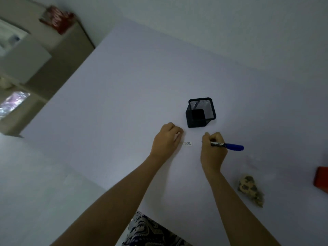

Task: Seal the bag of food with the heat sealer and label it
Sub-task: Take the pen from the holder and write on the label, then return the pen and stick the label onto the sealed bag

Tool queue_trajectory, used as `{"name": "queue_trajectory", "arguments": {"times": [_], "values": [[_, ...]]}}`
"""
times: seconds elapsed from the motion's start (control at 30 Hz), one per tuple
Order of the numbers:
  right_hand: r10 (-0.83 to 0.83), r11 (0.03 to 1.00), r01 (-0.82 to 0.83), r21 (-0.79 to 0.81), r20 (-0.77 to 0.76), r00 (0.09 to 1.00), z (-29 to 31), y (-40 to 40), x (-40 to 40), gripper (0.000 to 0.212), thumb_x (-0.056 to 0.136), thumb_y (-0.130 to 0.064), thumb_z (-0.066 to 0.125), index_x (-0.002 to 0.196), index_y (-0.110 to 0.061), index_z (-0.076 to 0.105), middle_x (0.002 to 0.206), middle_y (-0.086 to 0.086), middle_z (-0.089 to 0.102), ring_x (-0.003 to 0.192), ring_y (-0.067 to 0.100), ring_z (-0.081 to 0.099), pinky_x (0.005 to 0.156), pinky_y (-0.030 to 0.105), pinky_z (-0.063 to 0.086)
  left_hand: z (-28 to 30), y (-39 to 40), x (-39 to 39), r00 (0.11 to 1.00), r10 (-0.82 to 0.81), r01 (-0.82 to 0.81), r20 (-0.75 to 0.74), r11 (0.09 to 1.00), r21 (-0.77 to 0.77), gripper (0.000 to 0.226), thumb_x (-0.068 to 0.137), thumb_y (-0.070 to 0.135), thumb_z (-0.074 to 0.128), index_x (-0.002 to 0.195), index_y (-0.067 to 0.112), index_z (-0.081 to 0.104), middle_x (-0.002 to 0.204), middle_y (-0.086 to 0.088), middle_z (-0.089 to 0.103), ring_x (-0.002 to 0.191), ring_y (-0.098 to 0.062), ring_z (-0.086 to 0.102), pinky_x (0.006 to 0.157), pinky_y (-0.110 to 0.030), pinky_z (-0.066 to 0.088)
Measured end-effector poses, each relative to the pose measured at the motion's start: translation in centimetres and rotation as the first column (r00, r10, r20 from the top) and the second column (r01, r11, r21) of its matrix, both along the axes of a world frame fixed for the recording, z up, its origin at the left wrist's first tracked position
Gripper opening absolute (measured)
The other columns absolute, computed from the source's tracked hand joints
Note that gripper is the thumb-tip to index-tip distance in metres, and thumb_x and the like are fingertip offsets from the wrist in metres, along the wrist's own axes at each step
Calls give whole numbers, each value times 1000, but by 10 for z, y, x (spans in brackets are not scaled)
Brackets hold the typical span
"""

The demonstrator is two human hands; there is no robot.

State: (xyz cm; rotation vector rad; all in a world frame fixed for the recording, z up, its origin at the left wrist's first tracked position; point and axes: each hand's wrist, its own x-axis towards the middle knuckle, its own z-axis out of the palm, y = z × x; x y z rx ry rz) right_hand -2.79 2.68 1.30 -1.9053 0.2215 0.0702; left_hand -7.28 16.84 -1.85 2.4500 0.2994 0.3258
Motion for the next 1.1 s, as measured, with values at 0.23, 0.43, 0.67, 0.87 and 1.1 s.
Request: {"name": "queue_trajectory", "arguments": {"times": [0.23, 0.43, 0.67, 0.87, 1.1], "values": [[27, 996, -21, 87, -66, 997, 31, 17, 7, 32, 93, -21, 61, 65, -15, 48, 56, 5, 56, 43, 2, 51, 44, 14, 43, 5, 29, 17, 903, 223, -257, -368, 965, -44, 40, 90, 32, 62, 122, 10, 53, 121, -9, 47, 103, -22, 52, 81, -29, 47], [218, 955, -144, 260, -282, 934, 64, 19, 23, 23, 85, -25, 72, 74, -13, 56, 62, 4, 57, 52, 10, 54, 47, 24, 53, 10, 32, 23, 889, 175, -212, -422, 977, -40, 12, 94, 18, 55, 98, 7, 58, 105, -10, 56, 90, -25, 56, 74, -32, 47], [402, 788, -178, 590, -273, 874, 144, 26, 24, 15, 87, -1, 65, 102, -3, 68, 98, 19, 73, 93, 30, 72, 77, 42, 59, 136, 28, 8, 992, 126, -121, -27, 842, -526, 6, 91, 15, 62, 96, 16, 66, 89, 7, 70, 82, -1, 65, 74, -13, 50], [434, 696, -230, 681, -143, 889, 218, 37, 16, 15, 95, 0, 51, 94, -2, 66, 94, 21, 72, 92, 33, 72, 67, 36, 61, 225, 40, -6, 984, 97, 6, 147, 814, -581, 11, 92, 13, 60, 100, 13, 67, 90, 3, 72, 86, -9, 68, 80, -21, 54], [429, 712, -312, 629, -38, 902, 268, 48, 6, 8, 93, -2, 57, 93, -5, 64, 90, 18, 73, 89, 30, 73, 64, 40, 61, 281, 50, -13, 971, 45, 63, 237, 901, -429, 13, 91, 16, 61, 102, 15, 68, 92, 9, 71, 85, -2, 66, 77, -12, 50]]}}
